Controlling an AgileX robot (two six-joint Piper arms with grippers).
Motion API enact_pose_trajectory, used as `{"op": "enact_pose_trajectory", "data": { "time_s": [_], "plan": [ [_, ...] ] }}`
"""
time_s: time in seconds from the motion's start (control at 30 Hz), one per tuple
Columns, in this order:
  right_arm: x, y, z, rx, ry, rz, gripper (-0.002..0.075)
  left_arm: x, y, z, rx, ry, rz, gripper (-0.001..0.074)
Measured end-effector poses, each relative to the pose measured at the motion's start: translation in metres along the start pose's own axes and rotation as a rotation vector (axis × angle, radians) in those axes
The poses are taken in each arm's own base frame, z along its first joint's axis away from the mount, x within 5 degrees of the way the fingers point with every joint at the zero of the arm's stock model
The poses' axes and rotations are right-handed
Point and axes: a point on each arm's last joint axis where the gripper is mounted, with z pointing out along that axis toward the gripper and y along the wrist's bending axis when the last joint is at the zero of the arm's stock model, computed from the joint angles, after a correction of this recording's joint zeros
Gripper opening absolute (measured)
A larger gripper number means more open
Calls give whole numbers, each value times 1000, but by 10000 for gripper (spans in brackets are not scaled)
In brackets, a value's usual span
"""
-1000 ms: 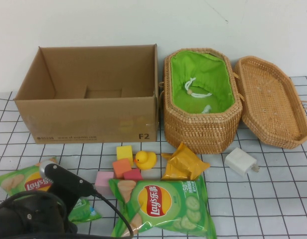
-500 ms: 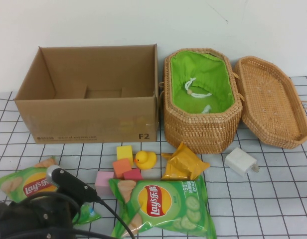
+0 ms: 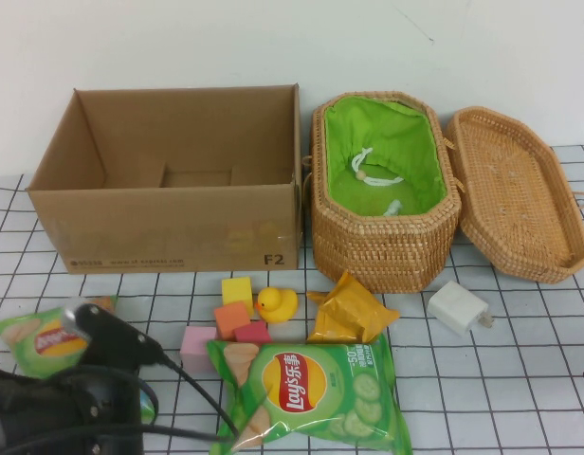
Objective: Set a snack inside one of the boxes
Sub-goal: Pick up the potato chip
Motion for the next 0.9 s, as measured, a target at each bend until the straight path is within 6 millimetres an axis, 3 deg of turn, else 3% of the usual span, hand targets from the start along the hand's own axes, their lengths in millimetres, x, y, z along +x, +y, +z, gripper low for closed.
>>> {"op": "enact_pose_trajectory", "data": {
  "time_s": [0.17,0.5,0.63,0.9],
  "plan": [
    [0,0,0,0,0,-14,-1,-9,21,-25,-15,-74,-97,8],
    [0,0,0,0,0,-23,-1,-22,87,-109,59,-356,-352,6],
    [0,0,0,0,0,-24,-1,-28,105,-133,85,-430,-400,6],
    [0,0,0,0,0,-24,-1,-63,126,-172,100,-668,-397,0]
  ]
}}
